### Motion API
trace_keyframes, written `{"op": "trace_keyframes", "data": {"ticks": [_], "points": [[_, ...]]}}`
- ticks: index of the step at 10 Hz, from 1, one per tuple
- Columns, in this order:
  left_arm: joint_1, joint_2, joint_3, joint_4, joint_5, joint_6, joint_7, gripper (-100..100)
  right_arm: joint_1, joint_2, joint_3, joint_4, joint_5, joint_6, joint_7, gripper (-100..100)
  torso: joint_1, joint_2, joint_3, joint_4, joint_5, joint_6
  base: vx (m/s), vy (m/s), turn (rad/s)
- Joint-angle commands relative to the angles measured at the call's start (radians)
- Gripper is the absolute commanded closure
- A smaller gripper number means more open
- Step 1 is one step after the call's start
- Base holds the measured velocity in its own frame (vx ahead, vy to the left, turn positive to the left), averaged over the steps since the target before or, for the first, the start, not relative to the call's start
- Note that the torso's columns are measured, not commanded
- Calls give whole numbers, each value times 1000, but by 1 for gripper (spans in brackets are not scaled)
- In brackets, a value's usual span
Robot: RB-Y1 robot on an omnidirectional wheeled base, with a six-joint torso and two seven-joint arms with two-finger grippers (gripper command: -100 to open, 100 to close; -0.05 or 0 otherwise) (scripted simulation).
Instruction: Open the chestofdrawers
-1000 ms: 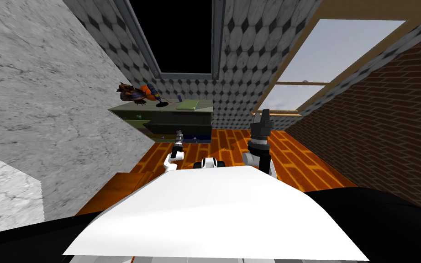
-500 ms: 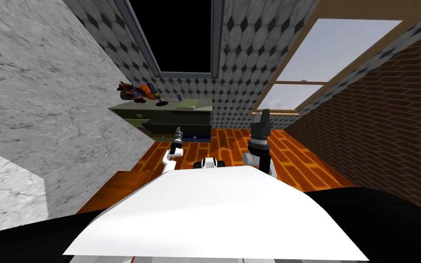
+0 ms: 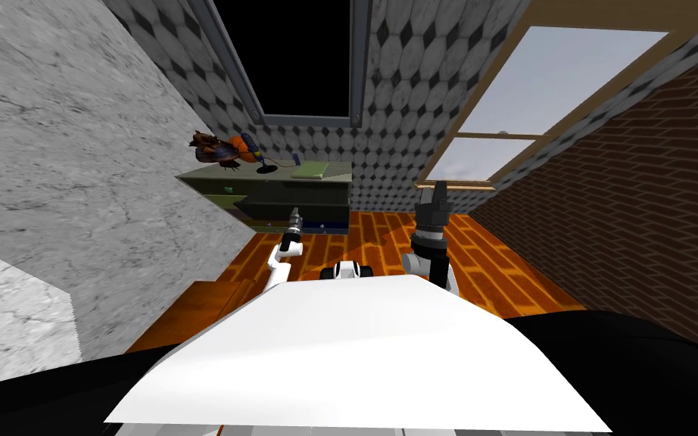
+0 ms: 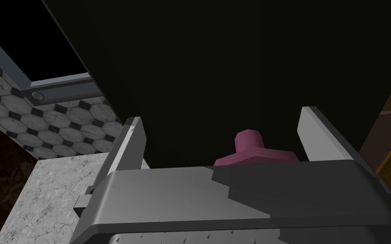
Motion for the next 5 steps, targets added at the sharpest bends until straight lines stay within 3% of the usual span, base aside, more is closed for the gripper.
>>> {"op": "trace_keyframes", "data": {"ticks": [1, 5], "points": [[3, -1, -1, 3, 0, 2, 0, 0, 0, 0, 0, 0, 0, 0, 0, 0, 1, -2, -2, -2, 1, 1, 0, 0, 0], [8, -2, -1, 9, 0, 7, 0, 0, 0, 0, 0, 0, 0, 0, 0, 0, 3, -7, -4, -6, 4, 2, 0, 0, 0]]}}
